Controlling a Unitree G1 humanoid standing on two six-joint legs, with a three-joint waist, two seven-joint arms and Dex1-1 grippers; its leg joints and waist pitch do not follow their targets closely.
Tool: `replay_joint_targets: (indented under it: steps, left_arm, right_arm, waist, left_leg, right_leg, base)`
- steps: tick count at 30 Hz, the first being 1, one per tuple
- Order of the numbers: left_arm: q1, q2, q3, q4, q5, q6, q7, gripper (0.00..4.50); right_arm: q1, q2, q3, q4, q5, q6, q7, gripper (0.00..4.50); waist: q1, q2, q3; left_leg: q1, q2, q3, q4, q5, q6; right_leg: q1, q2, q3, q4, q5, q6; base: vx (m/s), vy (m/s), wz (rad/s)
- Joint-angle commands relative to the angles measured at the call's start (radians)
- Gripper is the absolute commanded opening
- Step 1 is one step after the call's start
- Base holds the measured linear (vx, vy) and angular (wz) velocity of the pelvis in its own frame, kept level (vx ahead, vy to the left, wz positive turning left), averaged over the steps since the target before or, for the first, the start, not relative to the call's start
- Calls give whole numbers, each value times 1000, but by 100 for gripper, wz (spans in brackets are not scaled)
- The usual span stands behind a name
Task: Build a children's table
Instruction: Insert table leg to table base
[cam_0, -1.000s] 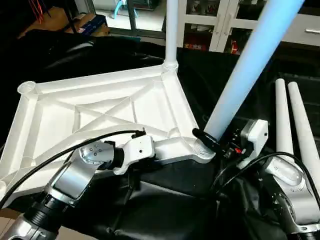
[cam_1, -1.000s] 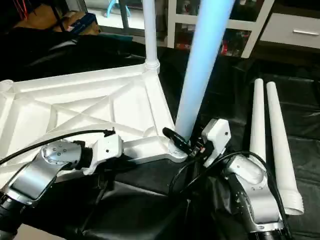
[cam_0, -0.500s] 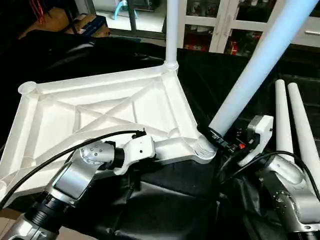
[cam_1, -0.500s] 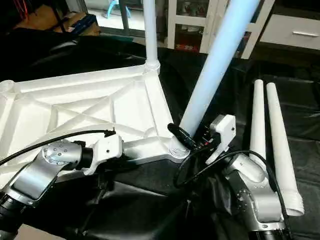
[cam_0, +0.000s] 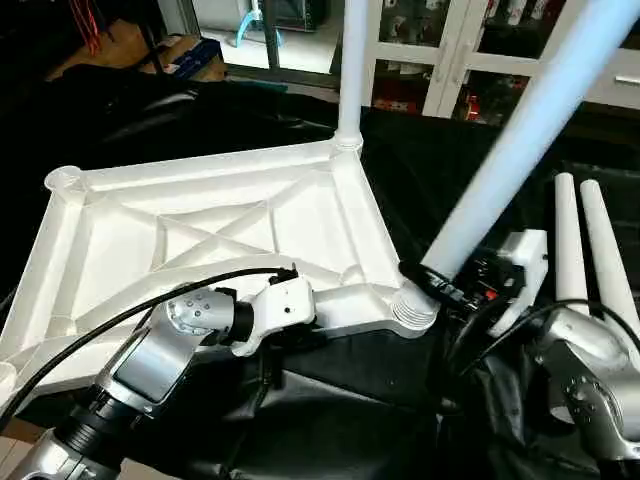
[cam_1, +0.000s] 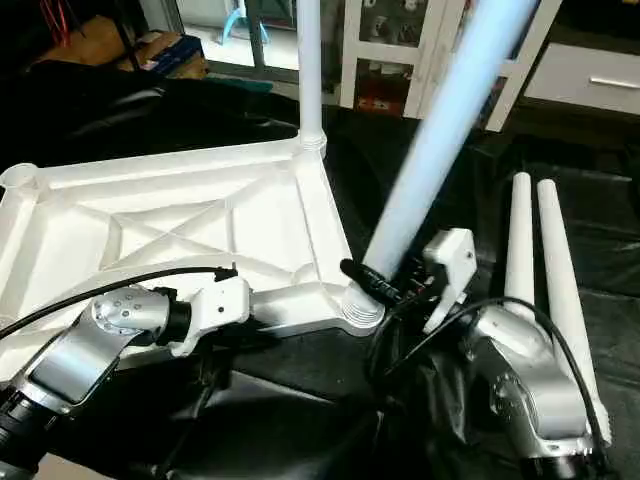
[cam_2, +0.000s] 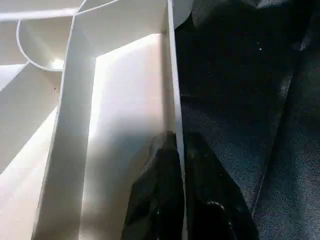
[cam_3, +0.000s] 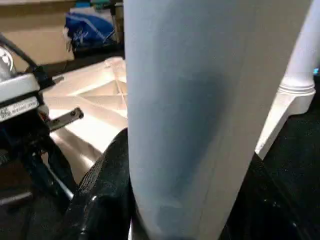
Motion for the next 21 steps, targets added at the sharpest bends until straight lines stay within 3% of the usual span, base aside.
replay_joint_targets:
  steps: [1, 3, 6, 8, 12, 16, 21]
  left_arm:
    - [12, 10, 16, 42, 7, -5, 25, 0]
    - [10, 10, 15, 42, 7, -4, 25, 0]
    - [7, 9, 13, 42, 7, -3, 26, 0]
    - [7, 9, 13, 41, 7, -3, 28, 0]
    - [9, 11, 13, 39, 7, -3, 28, 0]
    - [11, 14, 14, 37, 7, -4, 28, 0]
    - [7, 12, 13, 39, 5, -3, 27, 0]
  right_arm:
    - [96, -45, 156, 248, -212, 119, -1, 181]
    - [79, -51, 164, 252, -238, 81, 4, 181]
    - [46, -65, 183, 242, -280, 2, 20, 181]
    - [37, -72, 193, 218, -280, -23, 39, 181]
    - [34, -87, 209, 181, -282, -52, 65, 181]
    - [48, -97, 220, 150, -267, -71, 102, 181]
    - [53, -102, 225, 139, -221, -45, 156, 181]
  waist:
    - [-5, -5, 6]
    - [-7, -6, 8]
    - [-12, -9, 10]
    - [-13, -10, 9]
    - [-13, -8, 6]
    - [-11, -6, 3]
    - [-6, -4, 5]
  left_leg:
    - [9, 110, -65, -79, -386, 0]
    - [7, 110, -69, -81, -412, -4]
    - [8, 110, -77, -83, -464, -14]
    - [10, 110, -81, -83, -477, -14]
    - [10, 112, -75, -85, -452, -12]
    - [8, 112, -65, -80, -398, 2]
    - [8, 111, -62, -76, -376, 22]
  right_leg:
    - [-16, -85, 56, -89, -372, -168]
    - [-17, -88, 56, -92, -427, -164]
    - [-24, -94, 57, -102, -567, -124]
    - [-27, -94, 58, -106, -600, -107]
    - [-26, -85, 58, -99, -470, -126]
    - [-18, -81, 57, -88, -322, -169]
    - [-14, -83, 57, -85, -303, -194]
  base:
    - [0, 0, 0]
    - [0, 0, 0]
    - [0, 0, 0]
    - [0, 0, 0]
    - [0, 0, 0]
    - [0, 0, 0]
    - [0, 0, 0]
